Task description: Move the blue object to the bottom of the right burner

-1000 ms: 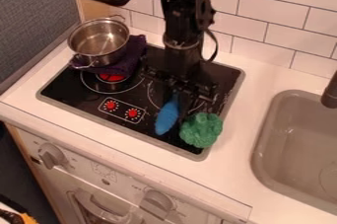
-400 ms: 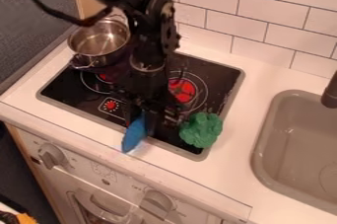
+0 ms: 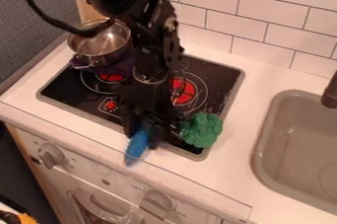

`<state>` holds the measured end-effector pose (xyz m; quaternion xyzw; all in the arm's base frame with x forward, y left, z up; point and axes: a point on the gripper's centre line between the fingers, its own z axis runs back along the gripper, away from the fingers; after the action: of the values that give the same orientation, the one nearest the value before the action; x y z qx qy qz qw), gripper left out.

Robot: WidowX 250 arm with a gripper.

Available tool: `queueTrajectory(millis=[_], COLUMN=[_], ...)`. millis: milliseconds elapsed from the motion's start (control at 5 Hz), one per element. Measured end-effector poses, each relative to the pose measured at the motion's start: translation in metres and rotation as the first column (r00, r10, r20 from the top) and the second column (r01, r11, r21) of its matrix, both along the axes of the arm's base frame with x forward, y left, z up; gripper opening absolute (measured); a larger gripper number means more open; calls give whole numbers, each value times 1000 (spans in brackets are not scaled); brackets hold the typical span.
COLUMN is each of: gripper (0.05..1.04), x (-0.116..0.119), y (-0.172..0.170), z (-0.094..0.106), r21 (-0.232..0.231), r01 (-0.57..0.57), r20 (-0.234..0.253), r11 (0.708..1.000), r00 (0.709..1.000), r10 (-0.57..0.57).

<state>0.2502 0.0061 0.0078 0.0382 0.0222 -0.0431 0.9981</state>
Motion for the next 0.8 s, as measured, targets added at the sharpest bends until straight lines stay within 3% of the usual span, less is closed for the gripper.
queueTrajectory(millis=[200, 400, 600, 800], gripper=[1006, 1009, 1002, 1001], x=[5, 6, 3, 0], y=[-3, -1, 3, 5], z=[18, 52, 62, 61], r21=[-22, -61, -81, -79], r01=[8, -14, -19, 10], r20=[68, 171, 193, 174], r11=[1000, 998, 997, 997], r00=[998, 985, 981, 985], r10=[-6, 24, 35, 4])
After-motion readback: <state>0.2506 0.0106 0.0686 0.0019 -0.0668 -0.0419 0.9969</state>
